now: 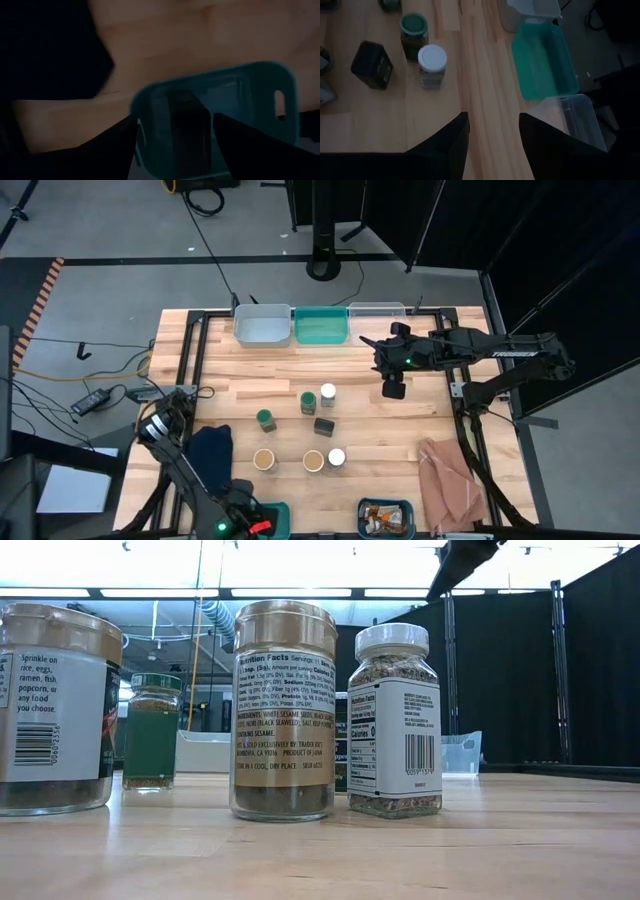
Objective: Sort spices by type
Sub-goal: Put the black seasoning can into the dark green bin
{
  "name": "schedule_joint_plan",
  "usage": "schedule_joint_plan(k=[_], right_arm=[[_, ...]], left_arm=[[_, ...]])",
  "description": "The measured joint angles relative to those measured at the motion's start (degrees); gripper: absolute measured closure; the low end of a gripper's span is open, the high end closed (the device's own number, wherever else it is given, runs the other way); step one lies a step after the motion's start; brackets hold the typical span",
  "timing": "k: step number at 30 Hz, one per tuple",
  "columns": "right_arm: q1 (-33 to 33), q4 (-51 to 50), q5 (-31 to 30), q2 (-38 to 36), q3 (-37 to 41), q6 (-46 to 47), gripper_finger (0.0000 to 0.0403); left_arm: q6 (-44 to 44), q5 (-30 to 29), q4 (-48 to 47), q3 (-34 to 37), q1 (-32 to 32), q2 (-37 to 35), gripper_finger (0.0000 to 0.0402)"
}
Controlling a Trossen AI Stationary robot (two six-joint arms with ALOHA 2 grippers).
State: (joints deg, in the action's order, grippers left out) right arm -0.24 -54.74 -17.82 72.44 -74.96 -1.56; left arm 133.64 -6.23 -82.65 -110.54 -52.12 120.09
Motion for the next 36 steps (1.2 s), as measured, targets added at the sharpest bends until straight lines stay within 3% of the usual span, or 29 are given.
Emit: schedule_joint_plan(k=[6, 10, 18, 26, 32, 36], right_arm=[[-1.45, 6.42, 0.26, 0.34, 0.00, -0.53, 0.0221], [-2.68, 9.32, 3.33, 1.65, 0.00, -0.39, 0.0221], [0.11, 17.63, 17.86, 12.46, 0.00, 1.99, 0.0221], [6.19, 20.37, 17.96, 24.06, 0.02, 1.56, 0.0221], [7.29, 23.65, 18.01, 24.74, 0.04, 3.02, 0.0221], [8.45, 25.91, 17.29, 25.16, 0.04, 3.36, 0.0221]], left_arm=[[-0.01, -1.21, -7.31, 0.00, 0.02, -4.47, 0.0135], [-2.17, -6.40, -7.36, 0.28, 0.08, -7.93, 0.0135], [-8.77, -9.88, -7.39, 0.31, 3.10, -10.25, 0.0135], [-16.75, -10.86, -7.38, 0.31, 5.94, -10.25, 0.0136], [-18.14, -11.24, -7.39, 0.33, 6.25, -12.01, 0.0136], [-18.18, -15.77, -7.37, 0.33, 6.27, -15.65, 0.0136]])
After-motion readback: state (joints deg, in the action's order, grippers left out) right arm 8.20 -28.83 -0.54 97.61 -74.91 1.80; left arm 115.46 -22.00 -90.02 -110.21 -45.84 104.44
